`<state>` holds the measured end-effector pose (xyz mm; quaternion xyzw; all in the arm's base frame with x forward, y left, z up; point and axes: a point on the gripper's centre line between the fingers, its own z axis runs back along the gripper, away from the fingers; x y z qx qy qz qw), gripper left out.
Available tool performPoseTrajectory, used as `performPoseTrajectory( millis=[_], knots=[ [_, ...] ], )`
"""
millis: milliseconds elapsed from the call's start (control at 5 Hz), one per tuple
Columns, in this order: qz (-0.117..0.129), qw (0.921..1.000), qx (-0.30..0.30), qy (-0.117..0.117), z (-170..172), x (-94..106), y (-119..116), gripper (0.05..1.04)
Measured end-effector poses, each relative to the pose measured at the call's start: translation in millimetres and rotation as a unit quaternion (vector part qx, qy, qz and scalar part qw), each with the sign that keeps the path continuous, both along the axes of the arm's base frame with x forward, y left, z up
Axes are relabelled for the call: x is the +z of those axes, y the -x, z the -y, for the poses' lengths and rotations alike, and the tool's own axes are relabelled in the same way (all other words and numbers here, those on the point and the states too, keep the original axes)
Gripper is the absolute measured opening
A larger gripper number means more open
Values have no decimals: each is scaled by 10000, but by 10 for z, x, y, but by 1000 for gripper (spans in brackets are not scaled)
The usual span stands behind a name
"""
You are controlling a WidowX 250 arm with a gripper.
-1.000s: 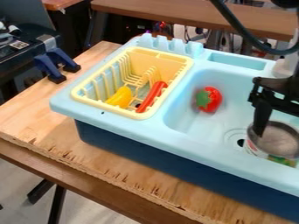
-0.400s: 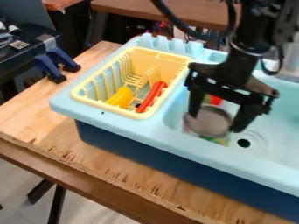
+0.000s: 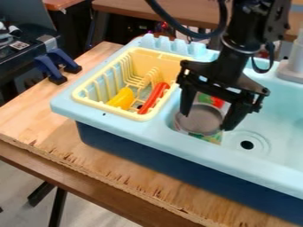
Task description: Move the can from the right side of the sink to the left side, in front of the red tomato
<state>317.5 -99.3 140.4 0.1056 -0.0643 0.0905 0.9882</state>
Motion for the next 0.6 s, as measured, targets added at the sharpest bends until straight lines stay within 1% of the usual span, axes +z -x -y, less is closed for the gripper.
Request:
performPoseTrajectory(
  millis=[200,400,600],
  knots=[
    [466,9965,-348,592,53,63,-29,1002],
    [1362,9789,-809,1292,274,468,-54,1001],
    [1481,9719,-957,1560,359,600,7,1001]
  ],
)
